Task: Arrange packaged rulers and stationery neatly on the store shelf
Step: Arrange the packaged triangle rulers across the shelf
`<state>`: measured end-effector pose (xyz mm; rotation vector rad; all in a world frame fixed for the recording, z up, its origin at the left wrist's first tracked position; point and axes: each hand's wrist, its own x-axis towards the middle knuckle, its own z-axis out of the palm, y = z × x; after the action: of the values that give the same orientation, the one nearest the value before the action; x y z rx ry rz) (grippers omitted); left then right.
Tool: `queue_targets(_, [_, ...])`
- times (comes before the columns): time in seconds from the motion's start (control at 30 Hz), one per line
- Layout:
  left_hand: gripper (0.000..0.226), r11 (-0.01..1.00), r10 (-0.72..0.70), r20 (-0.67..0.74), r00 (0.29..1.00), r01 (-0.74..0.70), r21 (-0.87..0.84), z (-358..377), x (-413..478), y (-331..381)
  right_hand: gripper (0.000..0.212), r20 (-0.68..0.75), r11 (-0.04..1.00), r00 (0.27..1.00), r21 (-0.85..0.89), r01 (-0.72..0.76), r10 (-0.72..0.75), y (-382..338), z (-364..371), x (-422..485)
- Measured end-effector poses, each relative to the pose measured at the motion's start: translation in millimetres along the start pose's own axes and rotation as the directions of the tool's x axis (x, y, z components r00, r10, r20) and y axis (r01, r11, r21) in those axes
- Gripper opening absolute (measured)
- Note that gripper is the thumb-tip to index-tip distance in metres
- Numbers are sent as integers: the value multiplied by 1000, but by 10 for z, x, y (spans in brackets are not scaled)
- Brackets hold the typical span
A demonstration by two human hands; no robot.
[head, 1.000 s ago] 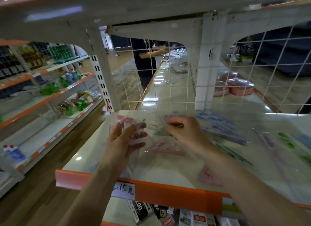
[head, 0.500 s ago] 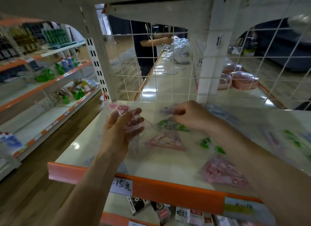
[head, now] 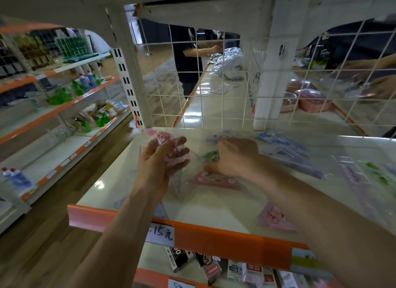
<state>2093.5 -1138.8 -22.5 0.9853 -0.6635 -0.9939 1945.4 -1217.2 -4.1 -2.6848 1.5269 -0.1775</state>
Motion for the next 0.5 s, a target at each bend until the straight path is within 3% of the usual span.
queue_targets(0.17, [9, 1000, -21, 20, 1000, 21, -11, -1, -12, 9, 71, 49, 1000, 999, -4, -2, 2, -7, 4, 18])
queue_targets(0.3, [24, 999, -27, 20, 999, 27, -22, 9, -22, 15, 60, 41, 1000, 999, -5, 10, -10, -18, -9, 23])
queue_targets(0.4, [24, 999, -35, 11, 999, 35, -25, 13, -22, 11, 34, 142, 999, 989, -9, 50, -48, 7, -120, 11])
queue_targets(0.5, [24, 999, -42, 18, 999, 43, -26, 11, -18, 11, 28, 240, 990, 966, -80, 116, -94, 11, -243, 18])
